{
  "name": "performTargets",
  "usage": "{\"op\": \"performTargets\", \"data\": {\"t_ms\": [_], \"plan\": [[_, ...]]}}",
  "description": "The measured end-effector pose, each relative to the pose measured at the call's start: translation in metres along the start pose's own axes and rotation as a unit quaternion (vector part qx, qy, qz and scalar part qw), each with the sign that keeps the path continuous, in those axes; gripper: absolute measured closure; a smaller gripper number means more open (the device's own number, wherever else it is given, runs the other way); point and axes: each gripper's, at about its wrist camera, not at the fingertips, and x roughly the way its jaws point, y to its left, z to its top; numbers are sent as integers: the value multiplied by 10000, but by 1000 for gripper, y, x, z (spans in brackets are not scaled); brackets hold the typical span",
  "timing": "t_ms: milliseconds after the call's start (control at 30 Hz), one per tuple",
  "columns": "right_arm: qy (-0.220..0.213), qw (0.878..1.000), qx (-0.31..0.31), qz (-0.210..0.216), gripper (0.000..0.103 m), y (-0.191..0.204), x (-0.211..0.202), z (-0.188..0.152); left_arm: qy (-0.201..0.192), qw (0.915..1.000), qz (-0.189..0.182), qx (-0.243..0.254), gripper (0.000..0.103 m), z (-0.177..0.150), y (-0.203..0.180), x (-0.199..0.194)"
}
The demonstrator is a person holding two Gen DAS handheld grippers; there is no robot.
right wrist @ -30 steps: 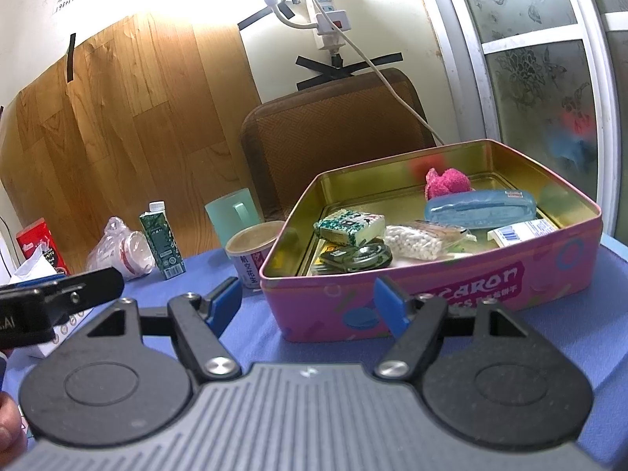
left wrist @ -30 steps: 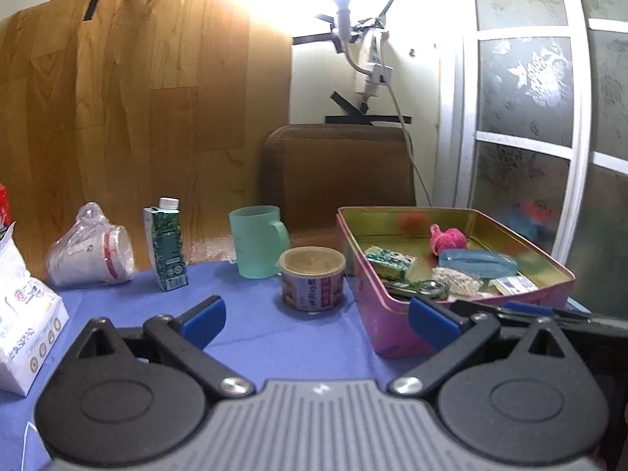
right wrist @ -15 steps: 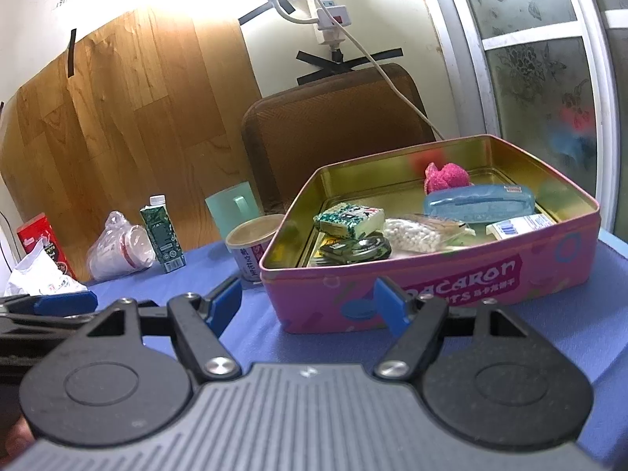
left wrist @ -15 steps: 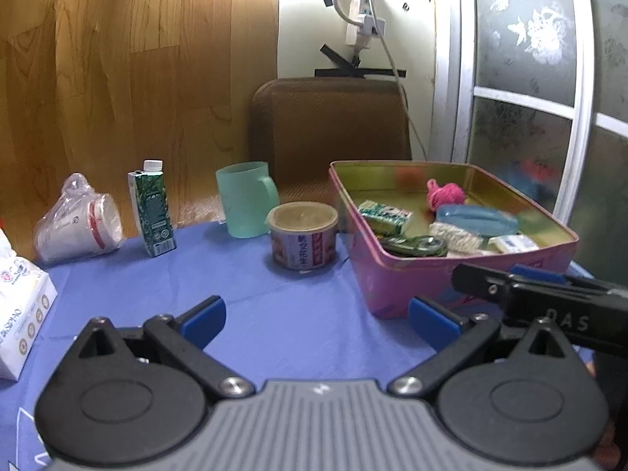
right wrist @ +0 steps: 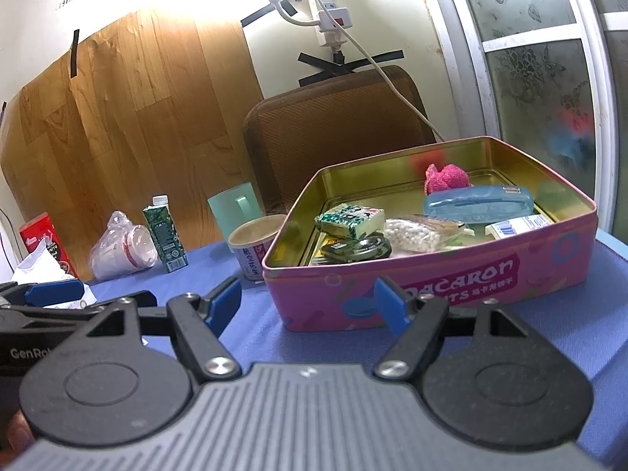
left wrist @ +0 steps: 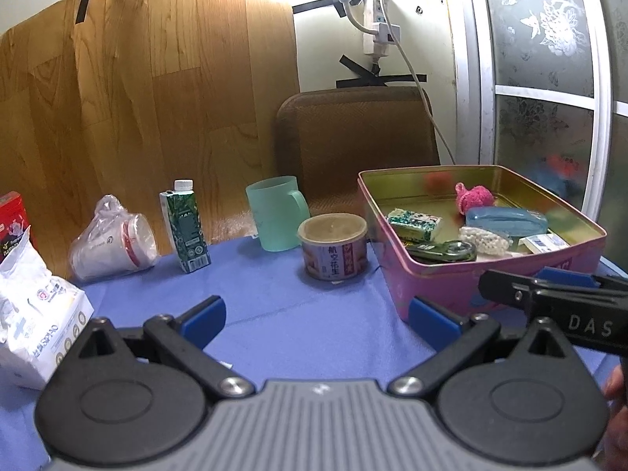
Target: Organize soft objects
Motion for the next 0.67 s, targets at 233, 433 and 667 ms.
{"op": "performTargets", "data": {"t_ms": [233, 433, 667], "plan": [[5, 10000, -3, 0, 26, 0, 0, 0, 76, 9999, 66, 54, 0, -1, -2, 0], [7, 10000, 8, -3, 26, 0, -1, 0, 227, 9997, -99, -35, 0, -2, 2, 3], [31, 10000, 8, 7, 26, -1, -2, -4, 234, 9993, -274, -44, 0, -5, 3, 2]]}}
